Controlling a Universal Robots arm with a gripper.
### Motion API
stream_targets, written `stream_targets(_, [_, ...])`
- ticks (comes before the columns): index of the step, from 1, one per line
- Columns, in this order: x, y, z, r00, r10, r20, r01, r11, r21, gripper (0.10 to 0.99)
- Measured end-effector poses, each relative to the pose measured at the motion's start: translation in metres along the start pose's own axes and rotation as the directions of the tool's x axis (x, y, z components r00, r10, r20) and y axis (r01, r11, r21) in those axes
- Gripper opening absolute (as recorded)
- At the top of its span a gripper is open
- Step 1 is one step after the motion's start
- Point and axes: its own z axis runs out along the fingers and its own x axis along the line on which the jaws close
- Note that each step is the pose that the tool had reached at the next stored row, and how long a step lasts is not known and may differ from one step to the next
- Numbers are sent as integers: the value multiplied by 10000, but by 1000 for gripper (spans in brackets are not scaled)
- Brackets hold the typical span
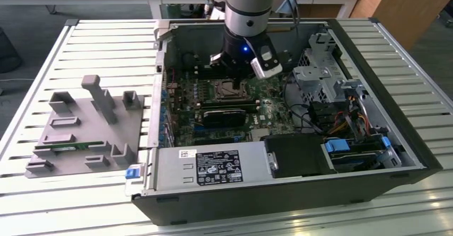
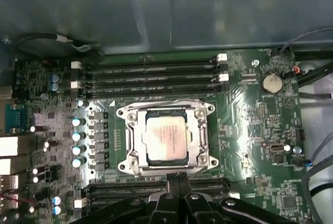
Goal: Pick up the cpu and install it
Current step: 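Install the second cpu locking lever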
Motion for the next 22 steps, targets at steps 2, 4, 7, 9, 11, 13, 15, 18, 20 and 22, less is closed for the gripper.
stream_targets(2, [49, -13, 19, 10000, 1, -2, -1, 10000, 2, 106])
stream_targets(4, [57, -32, 24, 10000, -2, -2, 2, 10000, 2, 106])
stream_targets(7, [58, -61, 26, 10000, 0, -1, 0, 10000, 1, 106])
stream_targets(9, [78, -77, 30, 10000, 0, -2, 0, 10000, 2, 106])
stream_targets(11, [106, -87, 34, 10000, 0, -1, 0, 10000, 1, 106])
stream_targets(13, [153, -99, 39, 10000, -2, -1, 2, 10000, 2, 106])
stream_targets(15, [195, -104, 55, 10000, 0, 0, 0, 10000, -1, 106])
stream_targets(18, [228, -109, 79, 10000, 0, -1, 0, 10000, 1, 106])
stream_targets(20, [240, -114, 109, 10000, 0, -2, 0, 10000, 2, 106])
stream_targets(22, [244, -118, 145, 10000, -1, -1, 1, 10000, 1, 106])
